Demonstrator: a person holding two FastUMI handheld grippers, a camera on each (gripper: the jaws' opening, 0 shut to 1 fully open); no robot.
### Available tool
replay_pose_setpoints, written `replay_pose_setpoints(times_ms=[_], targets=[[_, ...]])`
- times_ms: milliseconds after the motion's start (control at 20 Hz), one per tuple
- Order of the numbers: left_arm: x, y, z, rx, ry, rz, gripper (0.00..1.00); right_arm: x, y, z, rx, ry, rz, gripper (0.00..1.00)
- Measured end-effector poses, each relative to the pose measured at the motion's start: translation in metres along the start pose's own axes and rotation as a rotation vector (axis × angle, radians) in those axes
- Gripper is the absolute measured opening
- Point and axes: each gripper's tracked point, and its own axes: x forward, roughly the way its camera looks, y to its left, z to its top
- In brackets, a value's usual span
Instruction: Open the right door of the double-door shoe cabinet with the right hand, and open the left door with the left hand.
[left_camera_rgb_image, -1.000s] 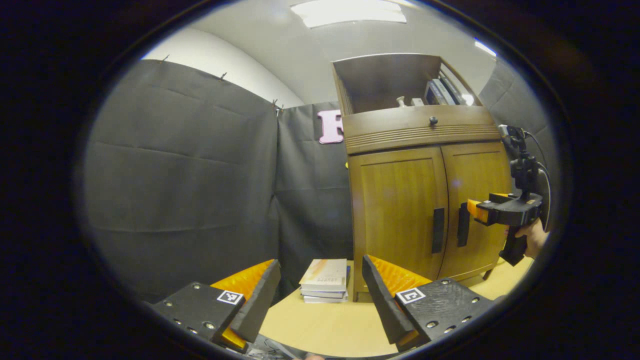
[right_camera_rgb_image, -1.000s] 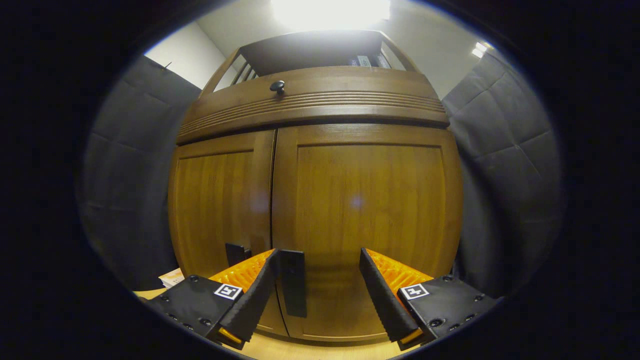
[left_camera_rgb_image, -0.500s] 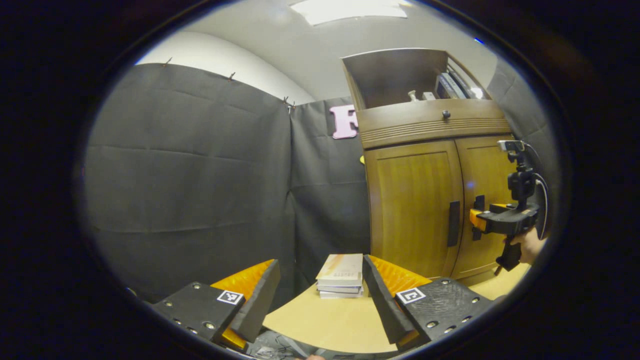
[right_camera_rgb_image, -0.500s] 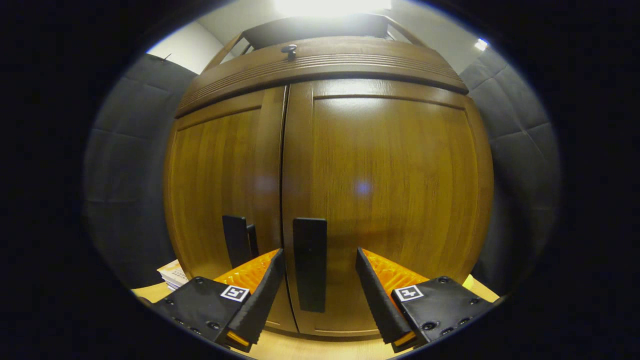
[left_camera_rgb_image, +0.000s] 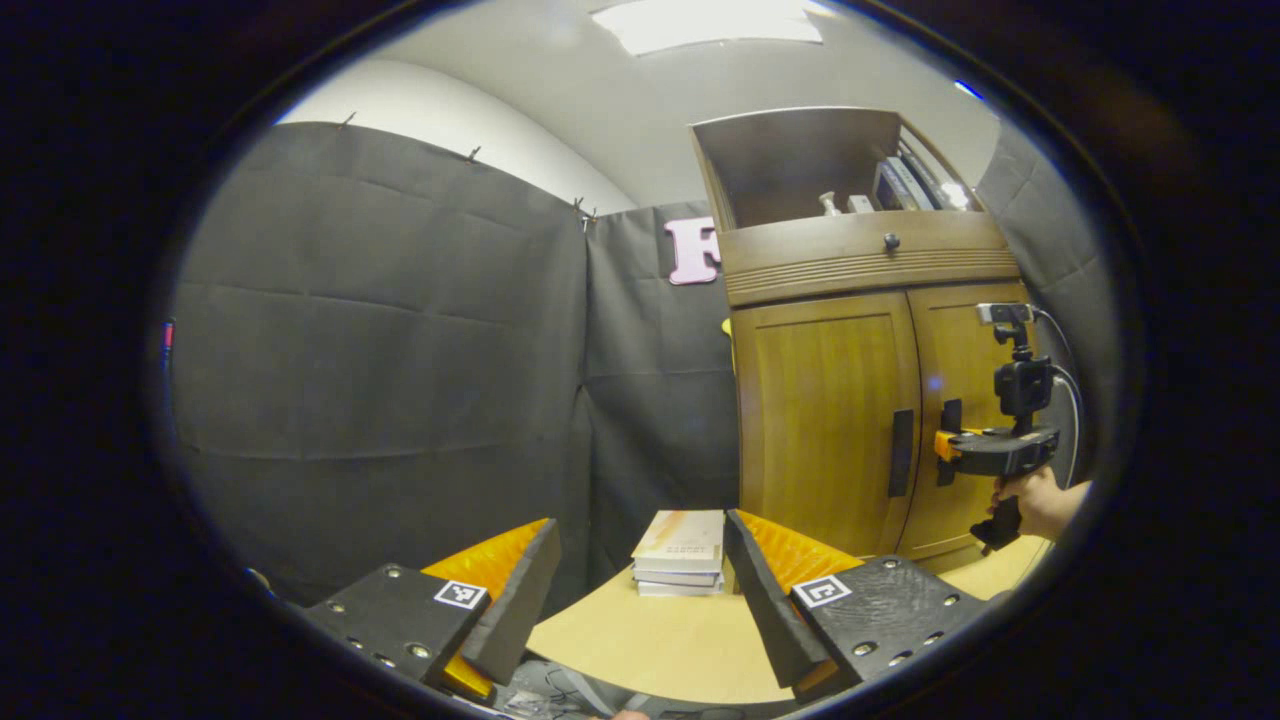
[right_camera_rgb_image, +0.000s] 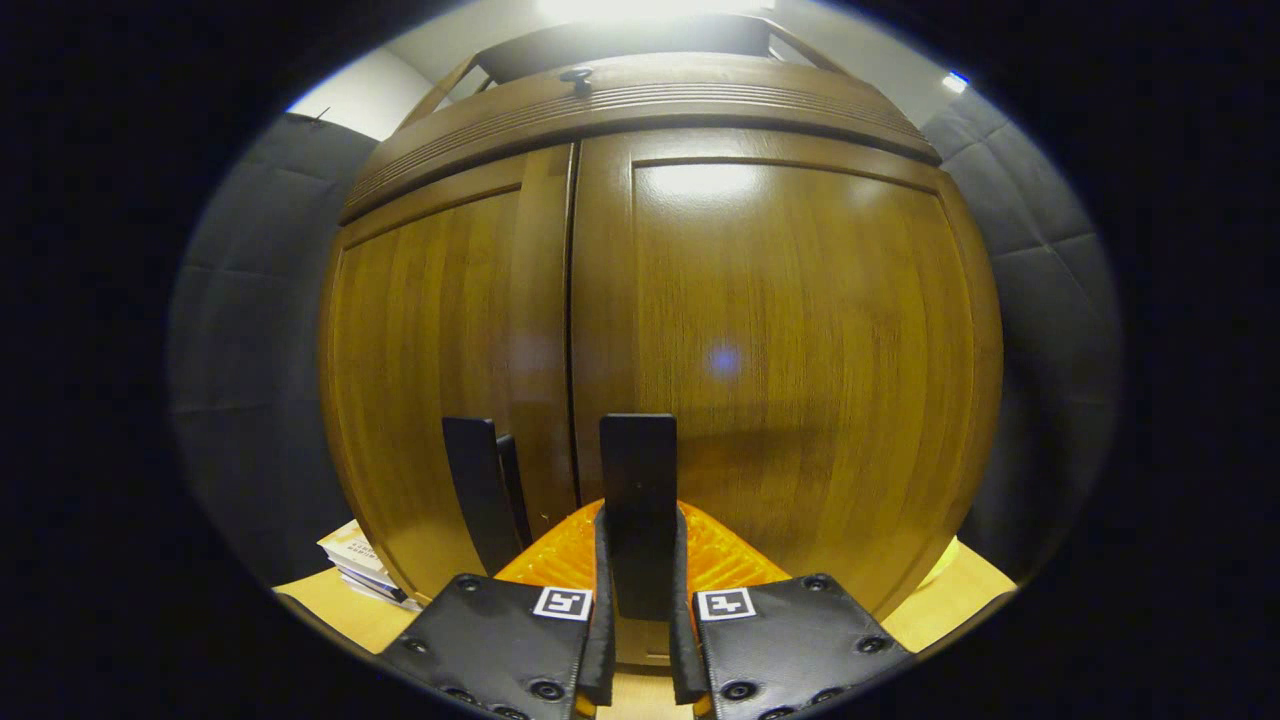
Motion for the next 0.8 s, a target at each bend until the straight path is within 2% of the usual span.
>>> replay_pose_setpoints(times_ms=[100,300,350,450,500,750,800], targets=[[-0.004,-0.004,-0.003,-0.006,0.004,-0.017,0.95,-0.002,0.001,-0.001,0.031,0.015,0.011,0.22],[-0.010,-0.012,-0.002,-0.012,-0.010,-0.050,0.95,-0.015,0.001,-0.001,0.034,0.020,0.011,0.27],[-0.010,-0.015,-0.004,-0.016,-0.007,-0.060,0.95,-0.018,0.000,-0.002,0.042,0.025,0.014,0.22],[-0.013,-0.020,-0.004,-0.018,-0.008,-0.080,0.95,-0.028,0.000,-0.003,0.039,0.026,0.024,0.27],[-0.014,-0.022,-0.003,-0.017,-0.012,-0.088,0.95,-0.033,0.000,-0.003,0.032,0.023,0.031,0.24],[-0.018,-0.034,-0.006,-0.019,-0.012,-0.142,0.95,-0.060,-0.004,-0.004,0.030,0.034,0.062,0.24],[-0.016,-0.036,-0.007,-0.018,-0.014,-0.151,0.95,-0.060,-0.005,-0.002,0.029,0.038,0.068,0.22]])
